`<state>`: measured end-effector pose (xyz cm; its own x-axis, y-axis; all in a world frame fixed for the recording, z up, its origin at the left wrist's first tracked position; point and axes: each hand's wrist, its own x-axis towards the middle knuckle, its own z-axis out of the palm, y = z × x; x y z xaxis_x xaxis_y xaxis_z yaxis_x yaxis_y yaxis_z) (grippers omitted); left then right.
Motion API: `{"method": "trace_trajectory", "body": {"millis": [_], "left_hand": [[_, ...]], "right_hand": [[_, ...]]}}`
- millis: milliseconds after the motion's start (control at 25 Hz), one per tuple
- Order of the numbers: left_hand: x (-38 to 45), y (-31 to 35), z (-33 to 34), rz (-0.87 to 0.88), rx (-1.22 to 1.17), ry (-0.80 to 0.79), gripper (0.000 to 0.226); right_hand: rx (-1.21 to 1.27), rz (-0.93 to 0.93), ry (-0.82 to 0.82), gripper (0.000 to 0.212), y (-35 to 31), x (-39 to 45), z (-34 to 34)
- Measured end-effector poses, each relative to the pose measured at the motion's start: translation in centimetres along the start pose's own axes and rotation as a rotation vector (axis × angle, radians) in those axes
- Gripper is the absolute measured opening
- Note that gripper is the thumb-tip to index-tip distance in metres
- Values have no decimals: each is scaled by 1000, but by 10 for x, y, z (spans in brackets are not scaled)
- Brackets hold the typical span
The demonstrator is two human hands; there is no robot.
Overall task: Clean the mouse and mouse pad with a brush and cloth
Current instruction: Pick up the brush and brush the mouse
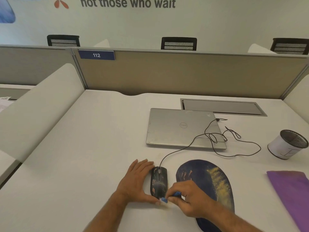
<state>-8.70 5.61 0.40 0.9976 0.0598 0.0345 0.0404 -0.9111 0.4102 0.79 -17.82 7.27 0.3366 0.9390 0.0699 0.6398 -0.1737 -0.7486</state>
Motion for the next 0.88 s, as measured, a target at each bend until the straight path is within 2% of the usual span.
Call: {"method": "trace_trajectory", "body": {"millis": [80, 160, 240, 360, 480, 680, 720, 840, 880], "left_hand": [[0, 0, 0, 0, 0, 5, 125], [0, 0, -1, 1, 6, 2, 127], [0, 1, -3, -6, 8, -17, 128], [0, 2, -2, -8, 0, -13, 127], [0, 0, -1, -10, -3, -8, 126], [0, 0, 1, -10, 2, -7, 126], [0, 1, 0, -12, -1, -11, 125], [0, 2, -2, -17, 6, -18, 126], [0, 2, -2, -15, 11, -21, 127]], "right_hand": [[23, 26, 35, 14, -1, 1, -6], [49, 63, 200, 14, 3, 6, -14], [-14, 94, 298, 22, 7, 16, -18], [-109, 85, 248, 25, 12, 25, -15], [-64, 95, 167, 20, 9, 20, -12], [-68, 45, -51, 18, 2, -6, -9], [-52, 48, -31, 18, 0, -8, -10], [-48, -11, 196, 18, 5, -10, -11], [-85, -24, 213, 18, 5, -11, -10]]}}
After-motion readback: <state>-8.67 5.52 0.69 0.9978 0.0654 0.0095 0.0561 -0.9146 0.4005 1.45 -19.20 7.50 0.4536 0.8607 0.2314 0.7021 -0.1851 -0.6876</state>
